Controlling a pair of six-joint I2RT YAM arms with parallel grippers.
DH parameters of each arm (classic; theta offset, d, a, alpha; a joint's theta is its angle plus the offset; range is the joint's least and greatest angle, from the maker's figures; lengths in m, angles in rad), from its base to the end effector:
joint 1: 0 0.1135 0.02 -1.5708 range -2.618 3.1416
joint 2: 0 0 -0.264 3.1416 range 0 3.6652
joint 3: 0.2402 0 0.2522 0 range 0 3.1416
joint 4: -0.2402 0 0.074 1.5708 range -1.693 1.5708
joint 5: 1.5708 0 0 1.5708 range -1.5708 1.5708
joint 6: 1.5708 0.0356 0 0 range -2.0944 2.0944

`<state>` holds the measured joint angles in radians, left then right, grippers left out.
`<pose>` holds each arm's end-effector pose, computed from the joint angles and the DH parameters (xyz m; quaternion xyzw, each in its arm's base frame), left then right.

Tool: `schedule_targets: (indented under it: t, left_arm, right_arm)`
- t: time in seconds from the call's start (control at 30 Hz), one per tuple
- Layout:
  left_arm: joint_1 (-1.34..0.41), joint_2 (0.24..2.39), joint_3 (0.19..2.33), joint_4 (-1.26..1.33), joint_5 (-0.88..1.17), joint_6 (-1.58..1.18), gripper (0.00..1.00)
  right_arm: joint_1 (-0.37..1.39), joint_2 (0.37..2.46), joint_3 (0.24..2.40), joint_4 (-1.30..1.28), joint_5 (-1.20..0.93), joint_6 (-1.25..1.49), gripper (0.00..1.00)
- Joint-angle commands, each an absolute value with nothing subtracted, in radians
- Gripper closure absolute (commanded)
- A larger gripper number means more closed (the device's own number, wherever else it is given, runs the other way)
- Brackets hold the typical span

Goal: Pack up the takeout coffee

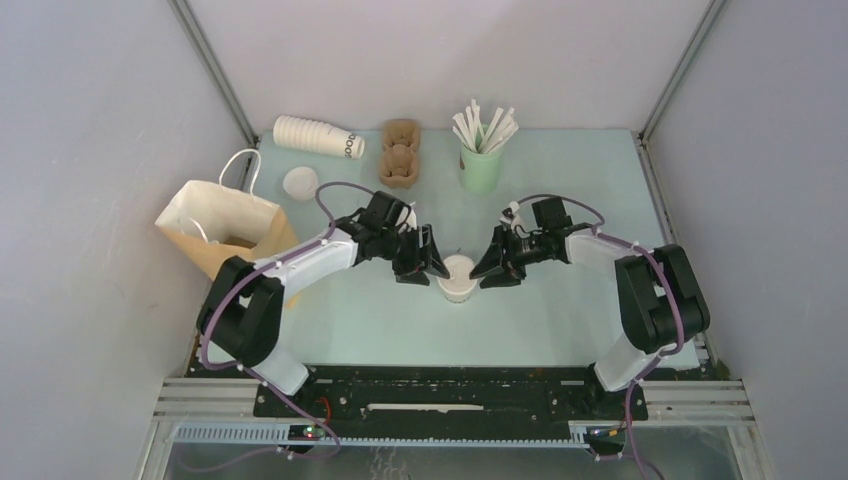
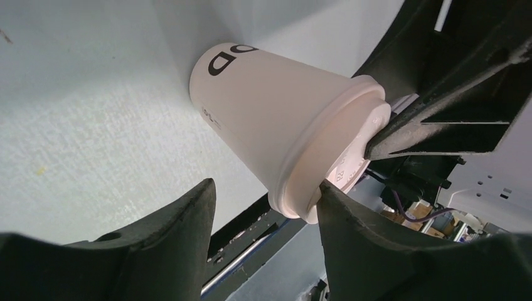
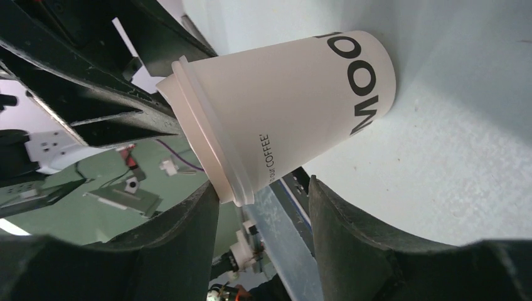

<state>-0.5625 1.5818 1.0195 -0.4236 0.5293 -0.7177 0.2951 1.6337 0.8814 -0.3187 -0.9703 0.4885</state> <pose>0.2611 -0.1858 0.2103 0.0035 0.9273 -0.3671 0.0736 0.2800 0.1158 0.1708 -0.0320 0.8643 0.5012 0.0297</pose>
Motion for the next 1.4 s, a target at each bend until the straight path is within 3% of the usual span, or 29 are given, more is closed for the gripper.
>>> schedule_targets:
  t: [0.0, 0.07, 0.23, 0.57, 0.67, 0.87, 1.13, 1.23, 1.37]
  left_arm:
    - [-0.567, 1.596, 0.983, -0.484, 0.426, -0.646, 0.36]
    - [-0.566, 1.609, 1.038, -0.508, 0.424, -0.64, 0.34]
    - [-0.567, 1.631, 1.115, -0.556, 0.411, -0.637, 0.34]
    - [-0.571, 1.681, 1.077, -0.537, 0.407, -0.635, 0.33]
    - [-0.571, 1.673, 1.057, -0.531, 0.407, -0.635, 0.33]
    - [-0.572, 1.622, 1.111, -0.564, 0.405, -0.636, 0.3]
    - [-0.572, 1.638, 1.136, -0.559, 0.413, -0.644, 0.28]
    - [-0.574, 1.63, 1.168, -0.581, 0.409, -0.631, 0.24]
    - [-0.579, 1.583, 1.24, -0.61, 0.396, -0.614, 0.12]
  right_arm:
    - [0.273, 1.706, 0.83, -0.202, -0.924, 0.525, 0.4]
    - [0.271, 1.667, 0.874, -0.231, -0.962, 0.562, 0.4]
    - [0.274, 1.575, 0.933, -0.221, -1.009, 0.612, 0.28]
    - [0.261, 1.875, 0.858, -0.021, -0.983, 0.647, 0.33]
    - [0.253, 1.823, 0.838, -0.066, -0.953, 0.607, 0.34]
    - [0.262, 1.639, 0.889, -0.155, -1.022, 0.612, 0.26]
    - [0.313, 1.709, 0.829, -0.152, -0.961, 0.542, 0.28]
    - [0.312, 1.685, 0.827, -0.195, -0.909, 0.502, 0.3]
    - [0.308, 1.559, 0.884, -0.27, -0.86, 0.516, 0.24]
